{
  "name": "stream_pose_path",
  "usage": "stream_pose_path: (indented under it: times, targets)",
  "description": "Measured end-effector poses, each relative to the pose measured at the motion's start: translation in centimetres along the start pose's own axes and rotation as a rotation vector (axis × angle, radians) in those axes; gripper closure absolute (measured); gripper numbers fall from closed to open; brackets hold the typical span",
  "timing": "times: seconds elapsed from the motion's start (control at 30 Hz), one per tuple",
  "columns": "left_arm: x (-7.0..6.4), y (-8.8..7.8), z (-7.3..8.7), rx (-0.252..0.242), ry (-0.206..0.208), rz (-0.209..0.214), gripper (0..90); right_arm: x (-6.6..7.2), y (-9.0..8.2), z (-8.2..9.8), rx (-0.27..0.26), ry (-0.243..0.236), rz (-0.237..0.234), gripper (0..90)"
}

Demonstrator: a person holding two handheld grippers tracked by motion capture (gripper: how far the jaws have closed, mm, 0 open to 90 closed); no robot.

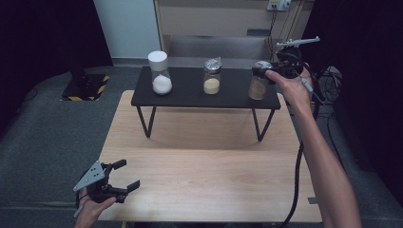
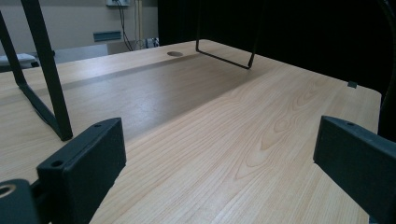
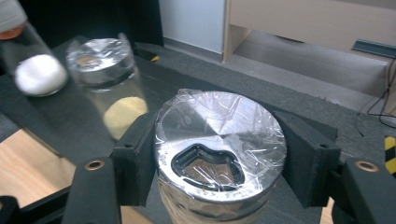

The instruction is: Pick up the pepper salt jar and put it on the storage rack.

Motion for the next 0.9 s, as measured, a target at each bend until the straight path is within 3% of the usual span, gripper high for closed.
stream_pose_path:
  times: [0.3,0.47,0.9]
  targets:
    - [0.1,0.0,0.0,-0.001,-0.002,0.001,1.5,-0.3,1.4,-0.2,-0.001,0.029,0.048,35.5]
    - [0.1,-0.1,0.0,-0.003,-0.002,0.001,1.4,-0.1,2.2,-0.2,0.009,0.021,0.083,35.5]
    - [0.1,-0.1,0.1,-0.003,-0.002,-0.001,1.5,-0.4,3.3,0.2,0.016,0.042,0.101,35.5]
Point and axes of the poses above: each handheld gripper's, and its own axes: y roughly forward along the jaws, z roughly out of its underside, x roughly to its left, the point moved 3 cm from there along y, roughly forward along the jaws, and after that the axes turned 13 degrees about -y, right-handed, at the moved point
